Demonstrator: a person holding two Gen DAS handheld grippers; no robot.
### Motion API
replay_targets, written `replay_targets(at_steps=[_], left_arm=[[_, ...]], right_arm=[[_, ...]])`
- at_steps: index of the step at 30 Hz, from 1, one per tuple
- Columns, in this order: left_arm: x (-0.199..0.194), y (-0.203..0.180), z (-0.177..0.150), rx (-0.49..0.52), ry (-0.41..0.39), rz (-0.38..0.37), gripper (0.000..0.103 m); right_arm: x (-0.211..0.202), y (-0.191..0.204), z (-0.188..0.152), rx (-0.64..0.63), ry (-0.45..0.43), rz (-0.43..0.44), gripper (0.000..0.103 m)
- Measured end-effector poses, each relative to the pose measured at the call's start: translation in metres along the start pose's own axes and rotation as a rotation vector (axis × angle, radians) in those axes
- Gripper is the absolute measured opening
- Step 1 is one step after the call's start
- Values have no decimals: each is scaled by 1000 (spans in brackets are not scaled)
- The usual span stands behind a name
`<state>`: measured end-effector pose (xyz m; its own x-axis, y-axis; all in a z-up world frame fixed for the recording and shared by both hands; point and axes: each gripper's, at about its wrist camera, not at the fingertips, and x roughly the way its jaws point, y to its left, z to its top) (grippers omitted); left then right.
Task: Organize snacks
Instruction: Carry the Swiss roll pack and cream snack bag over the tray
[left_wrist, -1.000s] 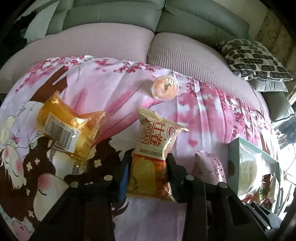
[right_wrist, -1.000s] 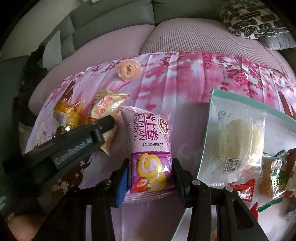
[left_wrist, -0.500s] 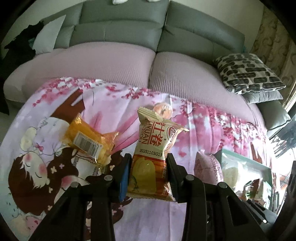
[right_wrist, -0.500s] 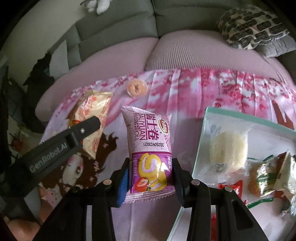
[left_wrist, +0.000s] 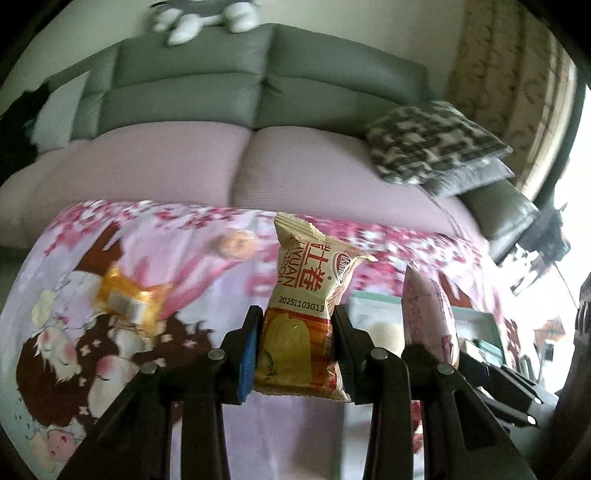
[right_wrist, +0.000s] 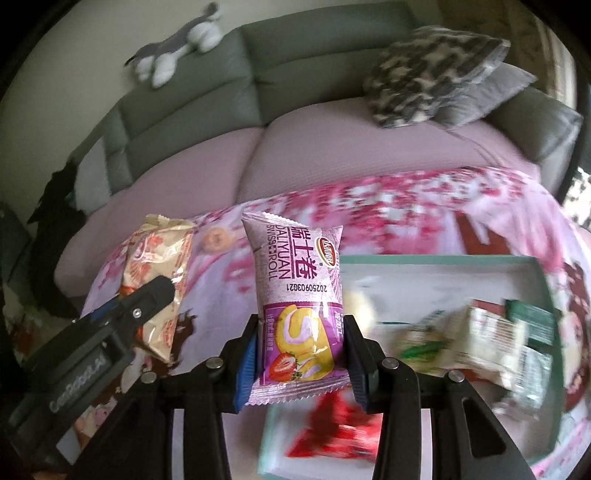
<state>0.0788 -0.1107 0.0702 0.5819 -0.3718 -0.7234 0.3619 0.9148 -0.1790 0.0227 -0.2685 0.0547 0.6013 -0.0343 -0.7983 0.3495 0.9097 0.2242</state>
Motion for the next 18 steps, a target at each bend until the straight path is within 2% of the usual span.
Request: replay_targets(at_steps=[11,14,18], left_arm=[[12,-86,-18,214,55,-82,39],[23,-105,-26,260,91,-87,39],[37,-123,-36,303,129,-96,39]], right_arm=[[-30,-122,3,204,-38,-309,45],[-29,-140,2,237,-23,-342,45],[-21,-155,-2,266,5,-337,45]])
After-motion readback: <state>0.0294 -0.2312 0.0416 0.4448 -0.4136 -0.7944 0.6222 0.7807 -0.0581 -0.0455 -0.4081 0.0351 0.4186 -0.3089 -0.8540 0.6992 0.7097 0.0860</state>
